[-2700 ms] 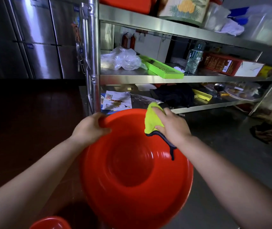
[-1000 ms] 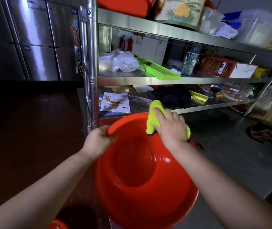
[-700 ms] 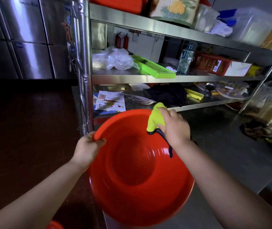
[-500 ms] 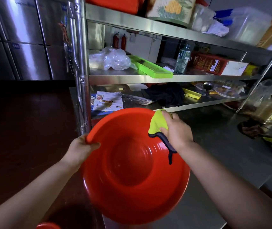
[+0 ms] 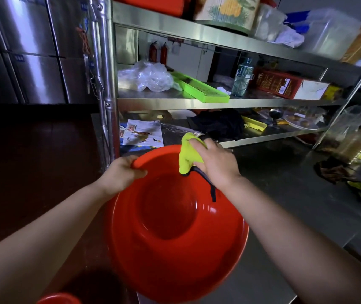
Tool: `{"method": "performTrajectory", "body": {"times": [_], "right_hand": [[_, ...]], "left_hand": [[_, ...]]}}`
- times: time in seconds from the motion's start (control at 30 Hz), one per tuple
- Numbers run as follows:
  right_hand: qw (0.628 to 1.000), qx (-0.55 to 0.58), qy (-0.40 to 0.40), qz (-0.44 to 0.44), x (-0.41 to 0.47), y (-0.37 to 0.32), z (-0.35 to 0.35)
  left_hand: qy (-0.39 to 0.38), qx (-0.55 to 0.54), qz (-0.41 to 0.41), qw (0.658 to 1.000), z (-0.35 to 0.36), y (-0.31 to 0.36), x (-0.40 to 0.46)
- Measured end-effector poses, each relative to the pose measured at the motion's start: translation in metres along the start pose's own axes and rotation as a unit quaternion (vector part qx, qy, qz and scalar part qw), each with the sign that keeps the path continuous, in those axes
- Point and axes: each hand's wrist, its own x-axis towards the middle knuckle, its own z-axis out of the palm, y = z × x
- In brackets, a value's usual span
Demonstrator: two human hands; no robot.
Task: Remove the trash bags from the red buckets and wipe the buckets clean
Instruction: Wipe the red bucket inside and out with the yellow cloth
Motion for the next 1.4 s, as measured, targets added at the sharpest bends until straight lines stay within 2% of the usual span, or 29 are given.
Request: {"method": "performTrajectory", "body": {"times": [0.23, 0.47, 0.6, 0.77, 1.0, 1.23, 1.33, 1.4], "right_hand": [[0.986, 0.016, -0.045, 0.158, -0.047, 0.014, 0.024], [0.945, 0.169, -0.046, 0.275, -0.099, -0.006, 0.036], [0.931, 0.196, -0.055, 0.303, -0.123, -0.021, 0.03], [0.925, 0.235, 0.012, 0.299, -0.152, -0.026, 0.018], [0.917, 0.256, 0.11, 0.284, -0.17, 0.001, -0.002], [0.912, 0.278, 0.153, 0.258, -0.172, 0.054, -0.006], [0.903, 0.314, 0.151, 0.25, -0.178, 0.078, -0.003], [0.897, 0.339, 0.15, 0.24, -0.183, 0.092, 0.001]], "left_hand": [[0.084, -0.092, -0.042, 0.991, -0.01, -0.02, -0.005], [0.146, -0.172, -0.084, 0.971, -0.011, -0.034, -0.014], [0.171, -0.183, -0.111, 0.962, -0.007, -0.044, -0.018], [0.201, -0.206, -0.145, 0.947, 0.008, -0.053, -0.013], [0.181, -0.233, -0.176, 0.939, 0.048, -0.037, -0.018], [0.161, -0.176, -0.182, 0.954, 0.081, -0.033, -0.045], [0.146, -0.205, -0.169, 0.953, 0.099, -0.027, -0.068], [0.162, -0.207, -0.165, 0.95, 0.11, -0.023, -0.081]]}}
